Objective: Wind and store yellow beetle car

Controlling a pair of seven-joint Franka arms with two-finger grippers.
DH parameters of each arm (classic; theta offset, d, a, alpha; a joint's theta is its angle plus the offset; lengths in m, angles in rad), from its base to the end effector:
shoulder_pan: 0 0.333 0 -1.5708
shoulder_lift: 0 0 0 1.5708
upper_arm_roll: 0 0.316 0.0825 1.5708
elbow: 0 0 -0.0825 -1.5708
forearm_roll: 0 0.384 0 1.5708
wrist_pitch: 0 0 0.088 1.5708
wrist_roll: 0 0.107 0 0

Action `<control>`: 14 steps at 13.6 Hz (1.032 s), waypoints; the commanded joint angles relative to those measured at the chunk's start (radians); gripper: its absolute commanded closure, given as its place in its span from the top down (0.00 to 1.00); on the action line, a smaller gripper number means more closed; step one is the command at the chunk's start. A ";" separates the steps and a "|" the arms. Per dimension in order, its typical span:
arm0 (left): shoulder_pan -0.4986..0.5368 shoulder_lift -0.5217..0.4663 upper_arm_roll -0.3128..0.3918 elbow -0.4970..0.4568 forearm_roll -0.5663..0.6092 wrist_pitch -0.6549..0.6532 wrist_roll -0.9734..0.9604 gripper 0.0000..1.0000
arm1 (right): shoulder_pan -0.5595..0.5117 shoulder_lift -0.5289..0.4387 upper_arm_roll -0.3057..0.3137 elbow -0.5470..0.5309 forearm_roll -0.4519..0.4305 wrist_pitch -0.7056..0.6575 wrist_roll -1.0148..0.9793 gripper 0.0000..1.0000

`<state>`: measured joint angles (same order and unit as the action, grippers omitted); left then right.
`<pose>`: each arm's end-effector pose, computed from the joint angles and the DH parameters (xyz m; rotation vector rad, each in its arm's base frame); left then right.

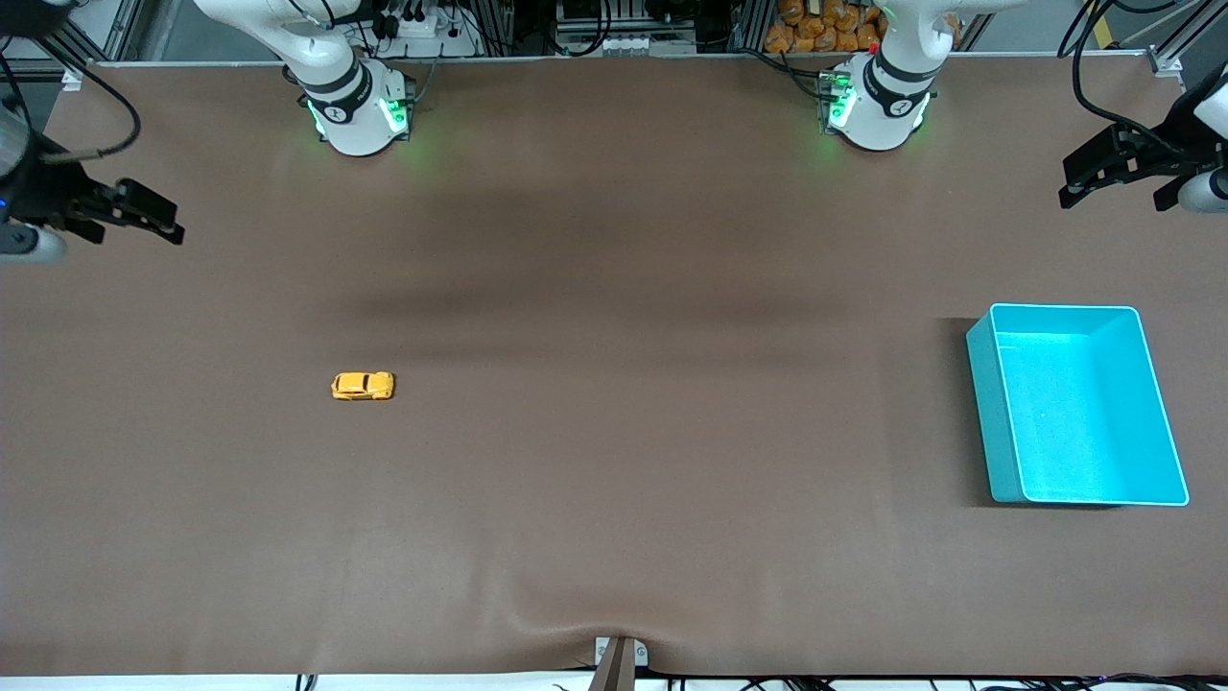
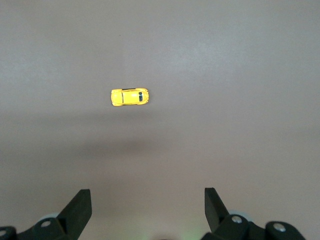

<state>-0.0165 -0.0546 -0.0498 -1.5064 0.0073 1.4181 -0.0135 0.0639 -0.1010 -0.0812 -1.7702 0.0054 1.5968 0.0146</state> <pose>0.5198 -0.0345 0.6706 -3.1288 0.0809 0.0522 0.5205 -0.0103 0.5868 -3.1255 0.0493 0.1137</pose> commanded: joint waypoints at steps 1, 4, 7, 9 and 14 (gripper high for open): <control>-0.007 -0.014 -0.007 0.003 0.023 -0.013 0.006 1.00 | -0.003 -0.009 0.004 -0.116 -0.022 0.119 -0.028 1.00; -0.003 -0.014 -0.004 0.003 0.022 -0.013 0.007 1.00 | 0.014 -0.009 0.006 -0.230 -0.030 0.267 -0.142 1.00; -0.005 -0.014 -0.005 0.003 0.023 -0.013 0.006 1.00 | 0.037 -0.009 0.012 -0.366 -0.041 0.395 -0.199 1.00; -0.003 -0.014 -0.004 0.003 0.022 -0.013 0.007 1.00 | 0.040 -0.008 0.029 -0.477 -0.047 0.542 -0.221 1.00; 0.000 -0.013 -0.004 0.005 0.023 -0.013 0.007 1.00 | 0.083 0.085 0.074 -0.565 -0.083 0.667 -0.400 1.00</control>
<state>-0.0190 -0.0547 -0.0503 -1.5045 0.0074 1.4181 -0.0135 0.1375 -0.0537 -0.0104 -2.3298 -0.0404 2.2327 -0.2900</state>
